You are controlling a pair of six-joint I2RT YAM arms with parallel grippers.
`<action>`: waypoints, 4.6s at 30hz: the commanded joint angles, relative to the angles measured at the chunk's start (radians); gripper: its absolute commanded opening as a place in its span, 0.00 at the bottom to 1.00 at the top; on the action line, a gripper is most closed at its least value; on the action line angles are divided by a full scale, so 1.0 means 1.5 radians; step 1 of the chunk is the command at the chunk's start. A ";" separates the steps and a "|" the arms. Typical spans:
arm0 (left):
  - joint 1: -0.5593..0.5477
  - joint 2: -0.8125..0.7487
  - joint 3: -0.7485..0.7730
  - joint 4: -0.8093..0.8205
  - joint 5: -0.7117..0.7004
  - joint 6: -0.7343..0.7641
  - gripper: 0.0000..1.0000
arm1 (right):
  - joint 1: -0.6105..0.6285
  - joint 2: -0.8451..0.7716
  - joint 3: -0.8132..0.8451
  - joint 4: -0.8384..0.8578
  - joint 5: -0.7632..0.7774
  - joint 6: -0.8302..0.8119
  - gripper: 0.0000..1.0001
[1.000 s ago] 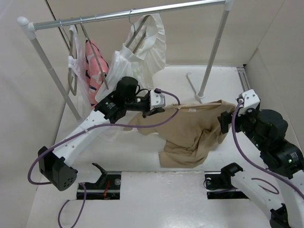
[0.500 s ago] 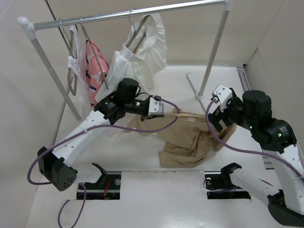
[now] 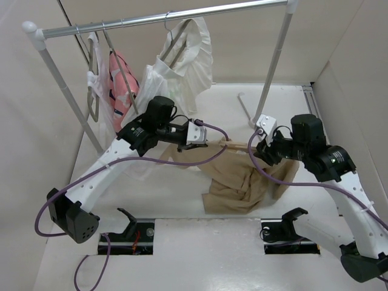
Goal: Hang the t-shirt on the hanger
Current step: Place tshirt on hanger, then hang the hanger with tshirt onto the clothesline
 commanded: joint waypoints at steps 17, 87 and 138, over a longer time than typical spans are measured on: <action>0.134 0.030 -0.001 0.106 -0.006 -0.032 0.00 | -0.002 -0.057 0.087 -0.043 -0.012 0.093 0.00; 0.085 -0.115 -0.144 0.245 -0.141 -0.153 1.00 | -0.059 0.383 0.694 0.139 0.359 0.250 0.00; 0.085 -0.428 -0.552 0.332 -0.437 -0.333 1.00 | -0.096 -0.507 -0.407 0.078 0.379 0.633 1.00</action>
